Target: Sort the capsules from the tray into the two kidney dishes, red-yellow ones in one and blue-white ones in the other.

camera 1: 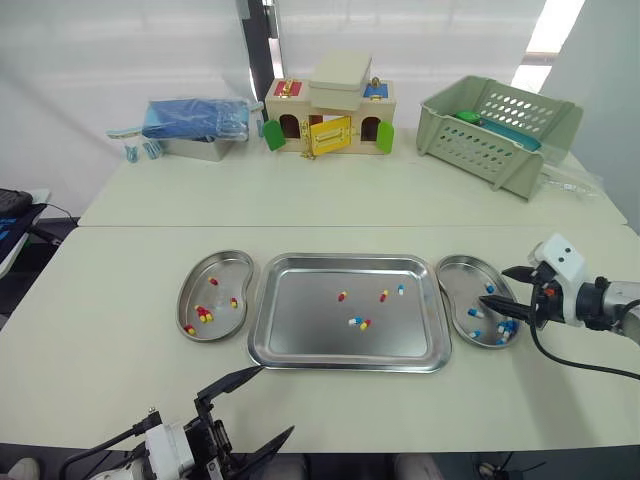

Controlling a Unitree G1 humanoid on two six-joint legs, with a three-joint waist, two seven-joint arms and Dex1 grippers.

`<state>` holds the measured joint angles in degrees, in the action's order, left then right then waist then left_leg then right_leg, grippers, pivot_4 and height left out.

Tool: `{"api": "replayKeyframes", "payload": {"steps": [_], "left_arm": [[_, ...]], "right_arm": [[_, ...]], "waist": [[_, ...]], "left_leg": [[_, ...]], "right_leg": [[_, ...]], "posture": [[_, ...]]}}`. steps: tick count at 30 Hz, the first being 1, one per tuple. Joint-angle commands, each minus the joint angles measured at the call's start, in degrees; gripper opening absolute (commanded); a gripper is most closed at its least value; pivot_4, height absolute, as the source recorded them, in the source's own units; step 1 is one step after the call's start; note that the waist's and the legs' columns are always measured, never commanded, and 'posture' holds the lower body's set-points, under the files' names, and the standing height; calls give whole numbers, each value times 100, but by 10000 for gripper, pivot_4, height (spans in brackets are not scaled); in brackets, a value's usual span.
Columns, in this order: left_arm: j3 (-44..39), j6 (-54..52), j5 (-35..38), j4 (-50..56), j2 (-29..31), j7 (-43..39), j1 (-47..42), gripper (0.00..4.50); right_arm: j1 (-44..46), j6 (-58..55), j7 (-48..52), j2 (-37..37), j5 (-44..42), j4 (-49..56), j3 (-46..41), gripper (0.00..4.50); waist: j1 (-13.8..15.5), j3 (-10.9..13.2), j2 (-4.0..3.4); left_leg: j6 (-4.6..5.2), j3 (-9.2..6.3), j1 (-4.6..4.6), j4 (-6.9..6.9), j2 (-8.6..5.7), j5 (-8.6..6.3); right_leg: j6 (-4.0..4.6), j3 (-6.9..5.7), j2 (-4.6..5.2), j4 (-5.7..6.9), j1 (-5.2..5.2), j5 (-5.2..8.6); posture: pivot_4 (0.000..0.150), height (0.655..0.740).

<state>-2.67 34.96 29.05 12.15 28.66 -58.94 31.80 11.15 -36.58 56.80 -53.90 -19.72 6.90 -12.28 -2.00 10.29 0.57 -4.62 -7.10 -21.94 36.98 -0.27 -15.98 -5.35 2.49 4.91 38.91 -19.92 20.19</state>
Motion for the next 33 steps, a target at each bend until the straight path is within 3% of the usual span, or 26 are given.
{"api": "replayKeyframes", "payload": {"steps": [1,8,16,22,33], "left_arm": [[-617,-643,54,341,182,689,-61,45000],[-1834,-2441,300,154,1013,1359,-212,45000],[-3287,-3226,108,-1551,2094,1153,-732,45000],[-3479,-3487,-54,-1815,2306,971,-1038,45000],[-3332,-3475,-420,-2039,2283,756,-1537,45000]], "right_arm": [[-327,655,471,-126,-287,-230,-720,44707],[-663,1938,1272,-157,-355,-1589,-1227,44707],[-372,3100,1687,-302,-213,-3143,-1192,44707],[-239,3423,1764,-322,-147,-3622,-1087,44707],[-610,3397,1745,-316,-313,-3372,-1262,44707]], "waist": [[22,4,7],[8,6,10],[-89,8,7],[-121,8,6],[-119,8,5]], "left_leg": [[0,-1,1,0,0,0],[0,-3,19,0,1,0],[0,0,29,-3,2,0],[-1,1,25,-4,2,0],[-1,2,25,-4,4,0]], "right_leg": [[0,-2,0,0,2,0],[0,-7,0,-4,25,0],[0,-6,-1,2,26,1],[0,-4,0,-4,25,1],[0,-3,0,1,23,1]], "posture": [[1500,7400],[1500,7400],[1500,7400],[1500,7400],[1500,7400]]}}
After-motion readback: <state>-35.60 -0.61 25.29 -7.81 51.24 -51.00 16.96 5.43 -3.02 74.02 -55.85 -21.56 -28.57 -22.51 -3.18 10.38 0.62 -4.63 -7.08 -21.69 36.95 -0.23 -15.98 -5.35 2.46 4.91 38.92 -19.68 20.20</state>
